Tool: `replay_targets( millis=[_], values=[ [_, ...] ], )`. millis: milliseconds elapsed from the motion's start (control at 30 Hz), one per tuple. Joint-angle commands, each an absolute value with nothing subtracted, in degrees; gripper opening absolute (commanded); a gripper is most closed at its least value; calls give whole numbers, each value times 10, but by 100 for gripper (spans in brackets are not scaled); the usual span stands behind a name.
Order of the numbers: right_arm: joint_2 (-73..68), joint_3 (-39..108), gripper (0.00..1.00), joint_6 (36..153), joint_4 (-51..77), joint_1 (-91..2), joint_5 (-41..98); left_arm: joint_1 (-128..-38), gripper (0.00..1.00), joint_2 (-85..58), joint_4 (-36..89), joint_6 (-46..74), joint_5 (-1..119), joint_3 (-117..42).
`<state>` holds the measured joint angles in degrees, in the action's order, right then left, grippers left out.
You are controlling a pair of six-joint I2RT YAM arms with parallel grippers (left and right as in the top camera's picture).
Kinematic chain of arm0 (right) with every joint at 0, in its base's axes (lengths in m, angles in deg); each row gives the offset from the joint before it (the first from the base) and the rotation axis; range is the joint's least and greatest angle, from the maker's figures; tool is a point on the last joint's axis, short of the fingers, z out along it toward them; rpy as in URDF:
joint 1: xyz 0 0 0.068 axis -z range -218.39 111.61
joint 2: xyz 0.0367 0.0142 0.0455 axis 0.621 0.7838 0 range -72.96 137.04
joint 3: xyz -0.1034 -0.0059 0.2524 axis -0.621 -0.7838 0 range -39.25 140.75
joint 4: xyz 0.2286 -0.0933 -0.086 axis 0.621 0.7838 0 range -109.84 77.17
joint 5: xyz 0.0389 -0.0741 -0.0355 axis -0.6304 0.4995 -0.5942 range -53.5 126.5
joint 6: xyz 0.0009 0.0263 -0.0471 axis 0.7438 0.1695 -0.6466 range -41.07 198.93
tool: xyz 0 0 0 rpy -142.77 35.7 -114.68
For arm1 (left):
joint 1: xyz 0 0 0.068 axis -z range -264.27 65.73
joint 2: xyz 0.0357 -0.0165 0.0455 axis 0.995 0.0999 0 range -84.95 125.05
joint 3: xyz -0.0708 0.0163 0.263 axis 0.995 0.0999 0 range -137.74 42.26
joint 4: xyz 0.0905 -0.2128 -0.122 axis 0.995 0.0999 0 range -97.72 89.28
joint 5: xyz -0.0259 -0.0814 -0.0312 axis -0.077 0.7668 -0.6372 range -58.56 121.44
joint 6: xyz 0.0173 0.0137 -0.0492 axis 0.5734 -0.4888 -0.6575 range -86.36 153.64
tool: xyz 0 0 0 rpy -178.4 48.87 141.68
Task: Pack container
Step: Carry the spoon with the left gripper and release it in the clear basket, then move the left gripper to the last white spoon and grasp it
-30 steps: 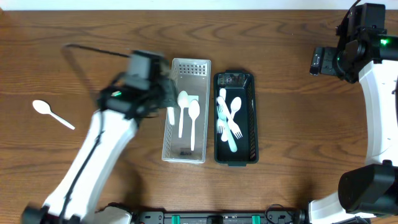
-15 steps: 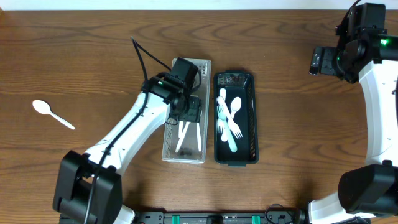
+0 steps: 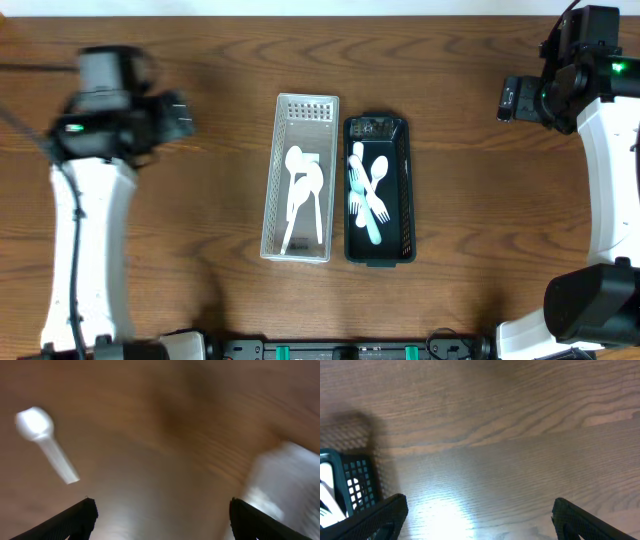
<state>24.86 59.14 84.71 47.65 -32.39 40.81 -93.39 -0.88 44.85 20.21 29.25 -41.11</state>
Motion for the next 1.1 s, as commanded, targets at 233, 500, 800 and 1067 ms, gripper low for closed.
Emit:
replay_targets(
  millis=[233, 500, 800, 1067],
  values=[
    [252, 589, 96, 839, 480, -319, 406, -1145, 89, 127, 433, 78, 286, -408],
    [252, 589, 96, 824, 484, -319, 406, -1194, 89, 223, 410, 78, 297, -408],
    [252, 589, 97, 811, 489, -319, 406, -1198, 87, 286, 369, 67, 299, -408],
    [252, 589, 97, 803, 494, -319, 410, -1203, 86, 317, 343, 59, 299, -408]
  ],
)
